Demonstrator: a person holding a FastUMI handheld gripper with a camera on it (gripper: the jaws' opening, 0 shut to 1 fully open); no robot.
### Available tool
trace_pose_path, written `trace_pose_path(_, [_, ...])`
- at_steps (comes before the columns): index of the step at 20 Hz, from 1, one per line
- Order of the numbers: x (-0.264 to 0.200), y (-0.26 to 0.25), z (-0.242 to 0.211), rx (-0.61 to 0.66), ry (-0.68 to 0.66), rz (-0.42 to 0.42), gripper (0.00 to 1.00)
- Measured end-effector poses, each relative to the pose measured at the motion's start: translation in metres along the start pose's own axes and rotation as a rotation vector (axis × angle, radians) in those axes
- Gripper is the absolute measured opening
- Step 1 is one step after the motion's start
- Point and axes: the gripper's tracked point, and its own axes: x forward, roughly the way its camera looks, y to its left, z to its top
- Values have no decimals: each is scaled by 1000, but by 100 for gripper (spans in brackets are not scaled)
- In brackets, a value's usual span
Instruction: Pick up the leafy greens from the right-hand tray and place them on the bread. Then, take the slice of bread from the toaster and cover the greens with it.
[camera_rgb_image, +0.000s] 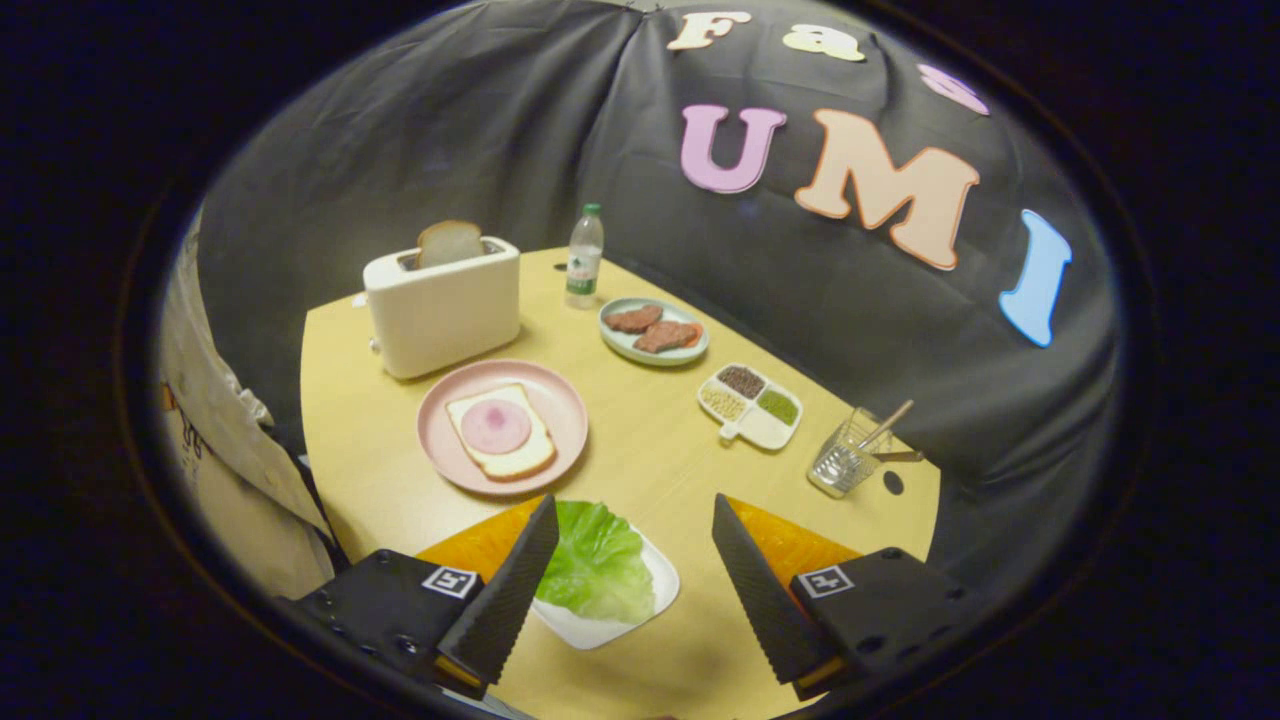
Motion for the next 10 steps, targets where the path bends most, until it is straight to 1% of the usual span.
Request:
trace_pose_path(3, [17, 10, -21, -43, 61, 52, 99])
trace_pose_path(7, [36, 21, -48, -65, 135, 115, 100])
trace_pose_path(10, [49, 24, -70, -73, 194, 137, 100])
